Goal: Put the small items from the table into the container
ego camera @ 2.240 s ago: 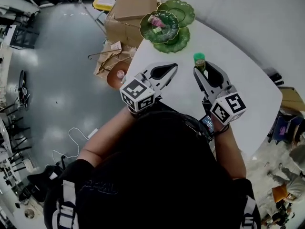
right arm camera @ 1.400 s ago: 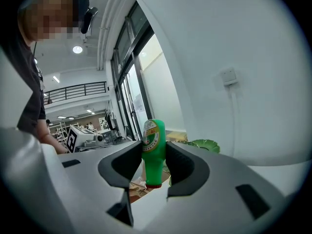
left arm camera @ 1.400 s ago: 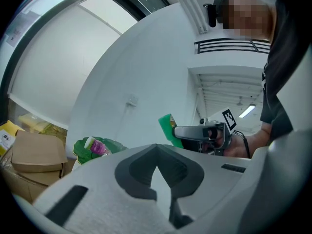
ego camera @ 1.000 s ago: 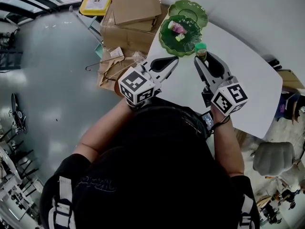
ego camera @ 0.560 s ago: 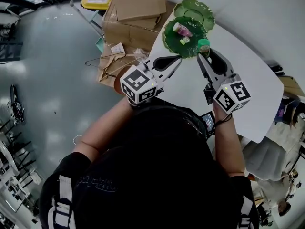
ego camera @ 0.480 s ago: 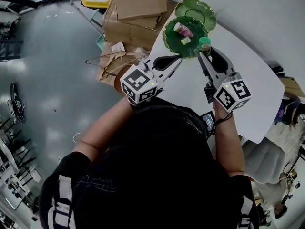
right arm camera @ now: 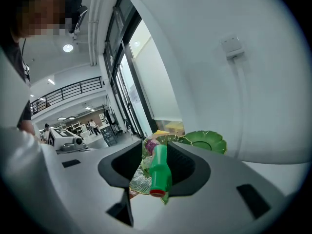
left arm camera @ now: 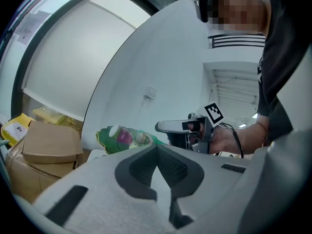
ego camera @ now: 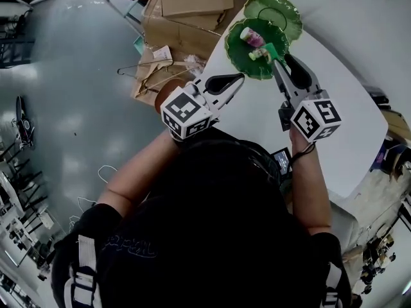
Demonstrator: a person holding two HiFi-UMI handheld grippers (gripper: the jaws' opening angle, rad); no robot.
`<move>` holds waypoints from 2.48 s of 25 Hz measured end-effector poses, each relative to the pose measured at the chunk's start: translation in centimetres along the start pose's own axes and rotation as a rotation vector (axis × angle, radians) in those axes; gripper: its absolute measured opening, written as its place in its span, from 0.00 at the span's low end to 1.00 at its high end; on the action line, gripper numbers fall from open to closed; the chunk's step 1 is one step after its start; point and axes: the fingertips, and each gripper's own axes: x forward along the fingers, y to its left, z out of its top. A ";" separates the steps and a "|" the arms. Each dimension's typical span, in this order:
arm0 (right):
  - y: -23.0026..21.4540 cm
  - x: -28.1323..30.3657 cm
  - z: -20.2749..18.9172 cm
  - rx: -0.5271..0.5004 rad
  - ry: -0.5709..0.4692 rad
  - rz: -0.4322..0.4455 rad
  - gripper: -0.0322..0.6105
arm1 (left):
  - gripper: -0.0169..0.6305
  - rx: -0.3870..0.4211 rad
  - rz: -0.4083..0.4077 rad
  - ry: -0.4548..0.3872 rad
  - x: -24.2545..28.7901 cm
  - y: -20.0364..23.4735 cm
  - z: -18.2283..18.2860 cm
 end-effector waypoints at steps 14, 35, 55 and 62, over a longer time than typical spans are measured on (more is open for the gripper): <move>0.7 -2.3 1.2 -0.051 -0.052 0.012 0.25 | 0.03 0.026 -0.004 -0.008 -0.6 -1.0 0.6; 13.8 -11.2 2.4 -0.207 -0.192 0.206 0.07 | 0.03 0.144 -0.128 -0.081 -5.7 -8.5 5.5; 12.2 -16.3 3.0 -0.249 -0.234 0.144 0.07 | 0.03 0.166 -0.118 -0.154 -6.0 -12.0 6.1; 10.4 -22.6 1.8 -0.268 -0.243 0.182 0.07 | 0.03 0.199 -0.085 -0.156 -2.6 -18.5 5.3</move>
